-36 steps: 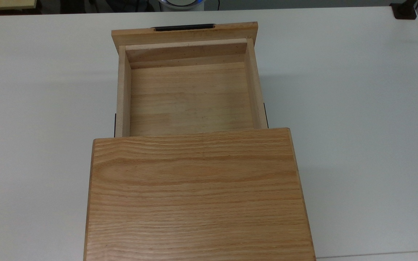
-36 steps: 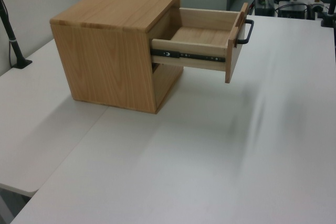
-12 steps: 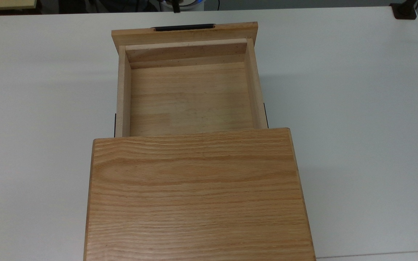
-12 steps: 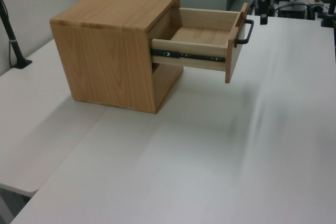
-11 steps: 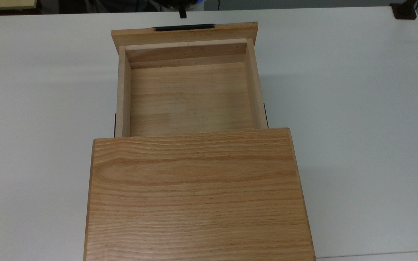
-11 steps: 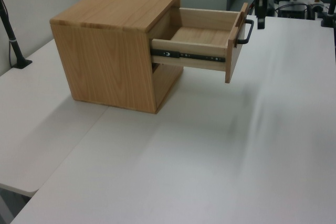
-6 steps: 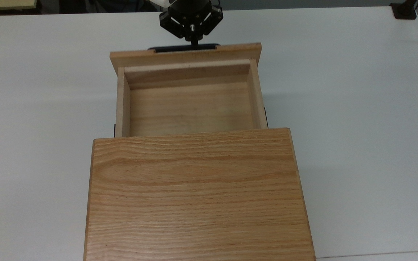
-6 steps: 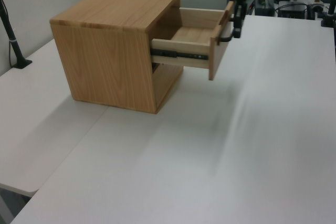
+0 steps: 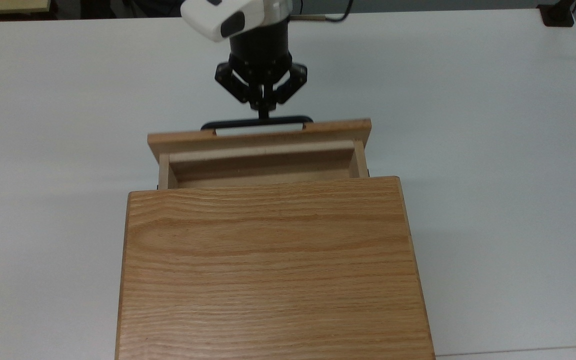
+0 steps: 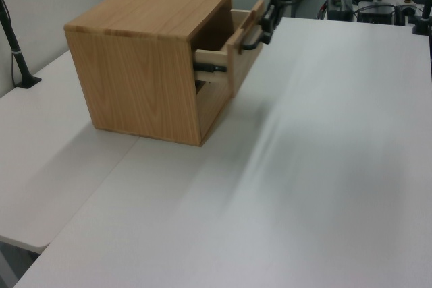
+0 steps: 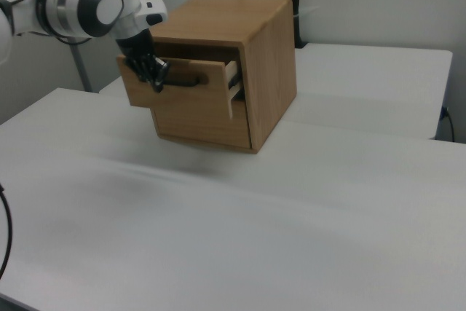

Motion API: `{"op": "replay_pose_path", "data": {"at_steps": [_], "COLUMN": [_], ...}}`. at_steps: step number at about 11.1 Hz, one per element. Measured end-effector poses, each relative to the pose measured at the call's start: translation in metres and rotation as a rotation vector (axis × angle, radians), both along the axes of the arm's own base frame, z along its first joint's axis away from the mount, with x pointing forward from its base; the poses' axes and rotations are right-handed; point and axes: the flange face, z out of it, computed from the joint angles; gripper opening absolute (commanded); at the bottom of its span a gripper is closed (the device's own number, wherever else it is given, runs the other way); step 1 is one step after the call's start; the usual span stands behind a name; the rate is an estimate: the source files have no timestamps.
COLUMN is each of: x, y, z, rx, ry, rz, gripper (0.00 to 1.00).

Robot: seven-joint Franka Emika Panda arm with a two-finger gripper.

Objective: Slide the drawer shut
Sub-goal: 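Lower the gripper to the drawer front and push it into the cabinet, then lift the gripper up and away from the black drawer handle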

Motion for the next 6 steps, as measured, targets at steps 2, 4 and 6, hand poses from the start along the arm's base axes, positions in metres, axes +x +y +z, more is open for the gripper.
{"op": "replay_pose_path", "data": {"at_steps": [2,4,6], "x": [0.028,0.042,0.047], "y": [0.006,0.011,0.012], "z": [-0.008,-0.015,-0.016], "rx": [-0.003,-0.007,0.009], "ry": [-0.118,-0.199,-0.24], "rz": [-0.048,-0.09,-0.114], "gripper": [0.0,0.0,0.0]}}
